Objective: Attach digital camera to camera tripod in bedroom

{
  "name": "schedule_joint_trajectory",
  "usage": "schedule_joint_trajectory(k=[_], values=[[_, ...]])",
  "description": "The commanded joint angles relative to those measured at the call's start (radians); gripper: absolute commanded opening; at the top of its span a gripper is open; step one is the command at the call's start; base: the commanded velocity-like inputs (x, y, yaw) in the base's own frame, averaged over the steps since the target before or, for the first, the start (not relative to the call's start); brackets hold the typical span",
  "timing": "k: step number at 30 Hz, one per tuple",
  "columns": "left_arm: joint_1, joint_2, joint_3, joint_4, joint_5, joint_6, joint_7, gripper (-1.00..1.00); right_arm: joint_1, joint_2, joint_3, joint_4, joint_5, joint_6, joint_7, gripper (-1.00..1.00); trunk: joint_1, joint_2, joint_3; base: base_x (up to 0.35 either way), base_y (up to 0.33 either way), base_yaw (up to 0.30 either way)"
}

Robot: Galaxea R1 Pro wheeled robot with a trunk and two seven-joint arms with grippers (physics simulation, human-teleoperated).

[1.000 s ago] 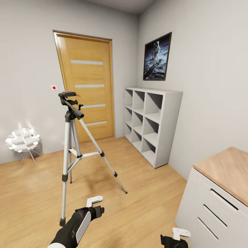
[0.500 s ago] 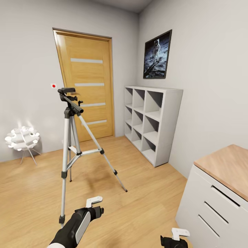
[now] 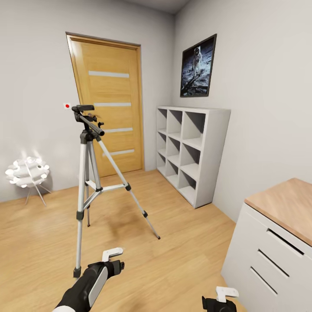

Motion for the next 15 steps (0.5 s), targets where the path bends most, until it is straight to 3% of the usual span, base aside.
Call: schedule_joint_trajectory(k=[1, 8, 9, 12, 13, 15], values=[[0.0, 0.004, -0.001, -0.002, 0.01, 0.004, 0.007, 1.0, 0.0, 0.001, -0.004, 0.0, -0.004, 0.0, 0.0, 1.0, 0.004, -0.008, -0.004, 0.0, 0.0, 0.0], [0.0, 0.024, 0.005, -0.031, 0.01, 0.012, 0.005, 1.0, 0.0, 0.0, -0.006, -0.006, -0.002, 0.013, 0.004, 1.0, 0.031, -0.057, -0.026, 0.0, 0.0, 0.0], [0.0, 0.029, 0.0, -0.087, 0.007, 0.03, 0.008, 1.0, 0.0, 0.002, -0.006, -0.111, -0.003, 0.057, 0.007, 1.0, 0.035, -0.064, -0.029, 0.0, 0.0, 0.0], [0.0, 0.028, 0.001, -0.097, 0.008, 0.044, 0.006, 1.0, 0.0, 0.002, -0.006, -0.141, -0.003, 0.09, 0.007, 1.0, 0.046, -0.085, -0.039, 0.0, 0.0, 0.0], [0.0, 0.032, 0.004, -0.042, 0.024, 0.053, 0.005, 1.0, 0.0, 0.001, -0.003, -0.173, -0.003, 0.136, 0.007, 1.0, 0.05, -0.092, -0.042, 0.0, 0.0, 0.0], [0.0, 0.033, 0.004, -0.01, 0.024, 0.052, 0.005, 1.0, 0.0, 0.001, -0.002, -0.175, -0.002, 0.139, 0.008, 1.0, 0.058, -0.106, -0.048, 0.0, 0.0, 0.0]])
